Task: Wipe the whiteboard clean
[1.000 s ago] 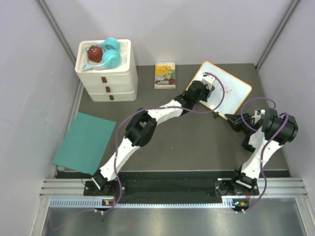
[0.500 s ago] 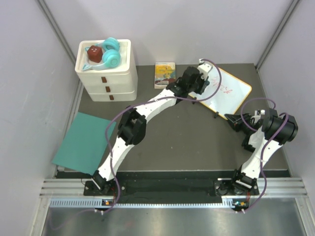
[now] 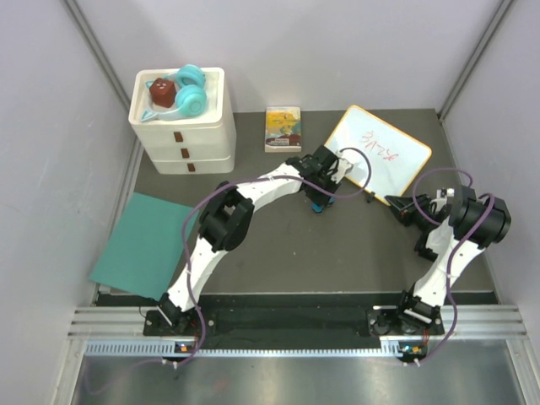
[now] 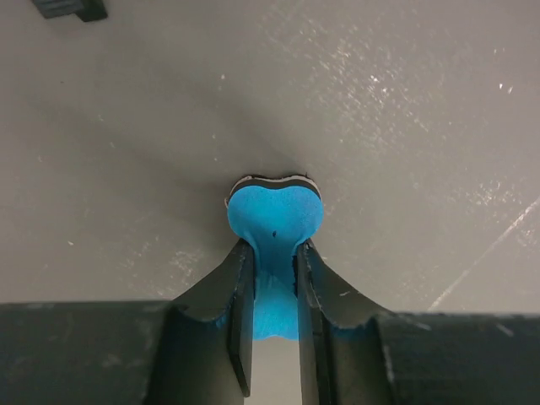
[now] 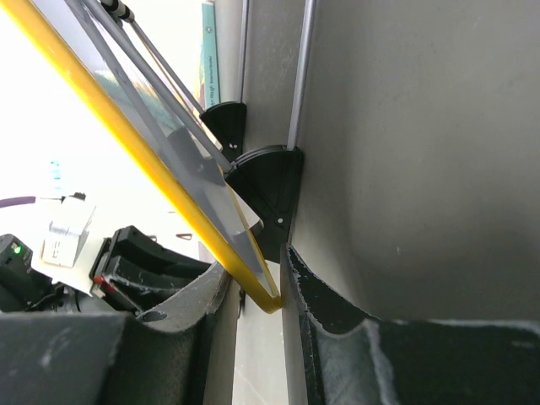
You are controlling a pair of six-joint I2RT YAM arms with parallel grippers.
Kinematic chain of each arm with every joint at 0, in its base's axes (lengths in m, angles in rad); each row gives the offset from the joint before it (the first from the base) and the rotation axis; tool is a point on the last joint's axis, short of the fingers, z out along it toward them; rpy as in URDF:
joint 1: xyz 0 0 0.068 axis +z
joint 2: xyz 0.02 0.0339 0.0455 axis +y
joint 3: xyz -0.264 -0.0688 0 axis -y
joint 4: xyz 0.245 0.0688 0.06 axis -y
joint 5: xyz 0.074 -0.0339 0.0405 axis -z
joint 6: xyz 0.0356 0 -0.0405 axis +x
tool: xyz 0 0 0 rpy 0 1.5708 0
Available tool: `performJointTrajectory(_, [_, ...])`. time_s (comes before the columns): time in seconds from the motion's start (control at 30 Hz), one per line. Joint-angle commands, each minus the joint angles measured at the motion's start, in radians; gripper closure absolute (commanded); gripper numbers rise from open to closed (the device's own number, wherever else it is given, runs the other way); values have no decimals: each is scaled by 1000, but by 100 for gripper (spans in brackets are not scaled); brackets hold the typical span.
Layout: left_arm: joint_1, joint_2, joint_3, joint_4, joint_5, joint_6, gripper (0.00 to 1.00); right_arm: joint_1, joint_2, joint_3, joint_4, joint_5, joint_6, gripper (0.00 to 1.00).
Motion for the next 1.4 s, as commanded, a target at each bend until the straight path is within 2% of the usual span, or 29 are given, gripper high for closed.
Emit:
performJointTrajectory(0.0, [-24,-17,-39,-140,-25,24,81,3,23,-3,104,7,27,100])
performJointTrajectory(0.03, [-26,-19,-48,-141,-26,15,73,2,23,-3,106,7,25,100])
performJointTrajectory(0.07, [-26,-25,-58,-132,-28,13,57,2,23,-3,109,6,28,100])
performJointTrajectory(0.17, [-35,-68,-110,-62,-22,9,48,2,27,-4,119,4,33,100])
performJointTrajectory(0.23, [-35,-132,-169,-8,-22,-2,36,2,27,-4,122,4,31,100])
performJointTrajectory(0.3, [-35,-192,-209,57,-36,-2,32,0,27,-4,124,4,34,100])
performJointTrajectory(0.6, [-35,-274,-248,46,-151,-29,27,0,32,-6,142,-1,39,100])
performJointTrajectory(0.7, [-35,-251,-233,8,-138,-54,28,0,35,-6,150,-1,40,100])
performJointTrajectory(0.9, [-52,-238,-245,26,-161,-223,32,-1,41,-7,170,-4,48,100])
performJointTrajectory(1.1, [-70,-199,-216,21,-171,-287,35,-1,44,-9,182,-2,56,100])
performJointTrajectory(1.37, [-75,-169,-197,-22,-253,-341,38,-9,69,-12,228,-5,80,100])
